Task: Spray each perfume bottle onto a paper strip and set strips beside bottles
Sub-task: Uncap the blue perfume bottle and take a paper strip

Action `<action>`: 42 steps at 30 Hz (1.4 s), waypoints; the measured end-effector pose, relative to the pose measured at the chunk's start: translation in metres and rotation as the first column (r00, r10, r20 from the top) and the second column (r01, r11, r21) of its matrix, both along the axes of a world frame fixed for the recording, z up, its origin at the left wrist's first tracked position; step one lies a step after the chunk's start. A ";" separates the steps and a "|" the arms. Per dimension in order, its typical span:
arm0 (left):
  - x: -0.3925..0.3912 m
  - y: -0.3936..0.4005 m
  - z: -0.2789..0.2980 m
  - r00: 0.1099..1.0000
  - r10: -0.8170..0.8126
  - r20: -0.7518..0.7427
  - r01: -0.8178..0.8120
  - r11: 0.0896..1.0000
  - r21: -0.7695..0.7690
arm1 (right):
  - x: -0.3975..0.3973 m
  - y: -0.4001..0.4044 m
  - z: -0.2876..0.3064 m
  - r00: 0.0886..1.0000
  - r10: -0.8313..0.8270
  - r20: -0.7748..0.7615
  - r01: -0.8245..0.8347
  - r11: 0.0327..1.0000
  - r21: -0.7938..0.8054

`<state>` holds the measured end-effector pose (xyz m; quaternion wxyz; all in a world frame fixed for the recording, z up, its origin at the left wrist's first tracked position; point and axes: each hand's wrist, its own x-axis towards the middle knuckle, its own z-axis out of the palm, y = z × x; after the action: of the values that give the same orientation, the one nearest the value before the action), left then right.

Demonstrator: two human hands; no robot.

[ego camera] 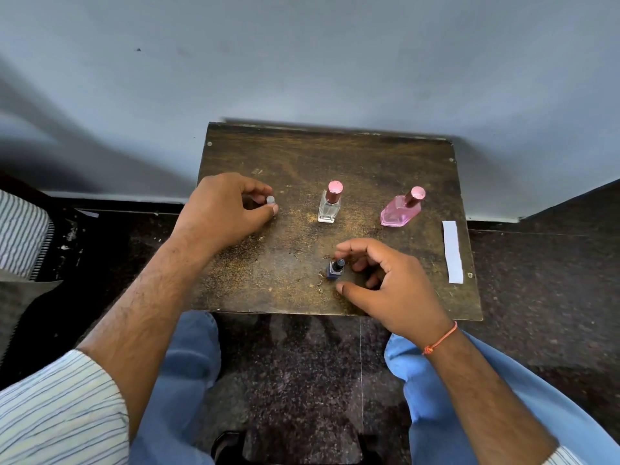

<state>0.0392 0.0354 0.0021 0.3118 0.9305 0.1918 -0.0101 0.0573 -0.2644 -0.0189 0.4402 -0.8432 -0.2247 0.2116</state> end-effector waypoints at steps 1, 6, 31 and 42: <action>0.000 -0.003 0.005 0.999 0.005 0.043 -0.005 1.000 0.005 | 0.002 -0.002 0.002 1.000 0.016 0.011 -0.016 1.000 -0.006; -0.007 -0.030 0.034 0.886 0.070 0.458 -0.020 0.993 -0.114 | 0.018 -0.021 0.018 0.993 -0.030 0.112 0.039 0.996 -0.079; -0.052 -0.182 0.037 0.861 -0.220 0.458 0.446 0.759 -0.475 | 0.062 -0.096 0.029 0.894 -0.417 0.161 0.424 0.676 -0.602; -0.048 -0.164 0.047 0.822 -0.136 0.554 0.455 0.741 -0.494 | 0.068 -0.095 0.030 0.863 -0.504 -0.027 0.413 0.735 -0.538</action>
<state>-0.0093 -0.1290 0.0495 0.6243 0.7709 -0.0614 0.1104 0.1258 -0.3594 0.0108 0.2542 -0.9371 0.0944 0.2198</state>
